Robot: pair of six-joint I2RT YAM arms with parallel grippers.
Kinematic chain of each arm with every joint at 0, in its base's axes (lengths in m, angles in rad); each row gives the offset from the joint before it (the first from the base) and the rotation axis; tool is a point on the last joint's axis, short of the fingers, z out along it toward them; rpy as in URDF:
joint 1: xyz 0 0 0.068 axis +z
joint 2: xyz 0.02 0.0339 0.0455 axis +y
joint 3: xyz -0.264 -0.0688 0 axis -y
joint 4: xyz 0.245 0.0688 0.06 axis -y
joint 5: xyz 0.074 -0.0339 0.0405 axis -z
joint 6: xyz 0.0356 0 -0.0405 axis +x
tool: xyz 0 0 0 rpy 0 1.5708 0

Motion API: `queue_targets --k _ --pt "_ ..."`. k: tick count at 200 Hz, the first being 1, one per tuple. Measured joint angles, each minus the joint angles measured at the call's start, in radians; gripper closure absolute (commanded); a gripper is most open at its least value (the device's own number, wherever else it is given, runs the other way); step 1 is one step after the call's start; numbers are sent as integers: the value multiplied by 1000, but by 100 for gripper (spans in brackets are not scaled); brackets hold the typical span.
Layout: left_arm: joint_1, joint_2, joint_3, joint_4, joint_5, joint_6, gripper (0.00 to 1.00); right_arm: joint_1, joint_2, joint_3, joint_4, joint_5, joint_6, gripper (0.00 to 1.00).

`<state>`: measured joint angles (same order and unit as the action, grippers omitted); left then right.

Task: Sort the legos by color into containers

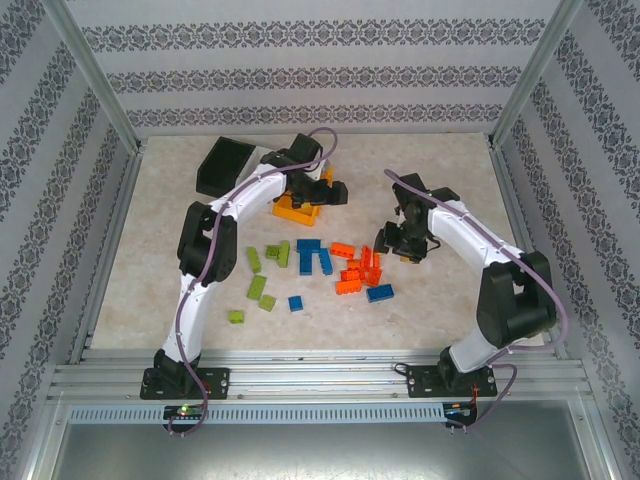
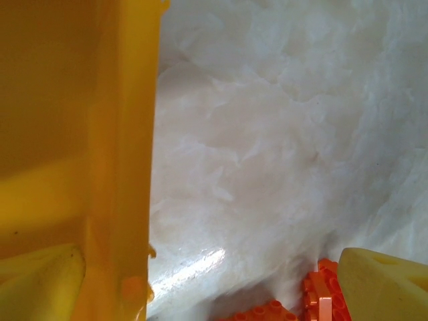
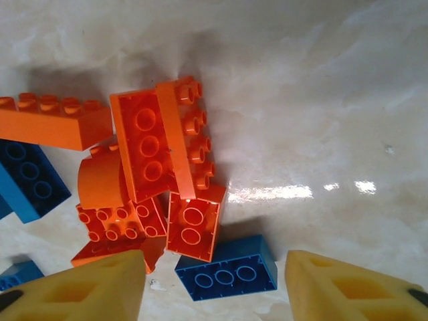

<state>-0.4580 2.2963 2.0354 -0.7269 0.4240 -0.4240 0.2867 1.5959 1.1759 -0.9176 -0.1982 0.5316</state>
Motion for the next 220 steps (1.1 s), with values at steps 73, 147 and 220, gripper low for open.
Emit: queue_targets --k 73,147,220 --pt "43 -352 -291 -19 -55 27 2 46 159 66 27 11 -15 51" --pt "199 -663 -700 17 -93 27 2 58 250 74 60 15 -15 60" --pt "238 -777 -826 25 -108 27 2 56 286 74 81 31 -15 83"
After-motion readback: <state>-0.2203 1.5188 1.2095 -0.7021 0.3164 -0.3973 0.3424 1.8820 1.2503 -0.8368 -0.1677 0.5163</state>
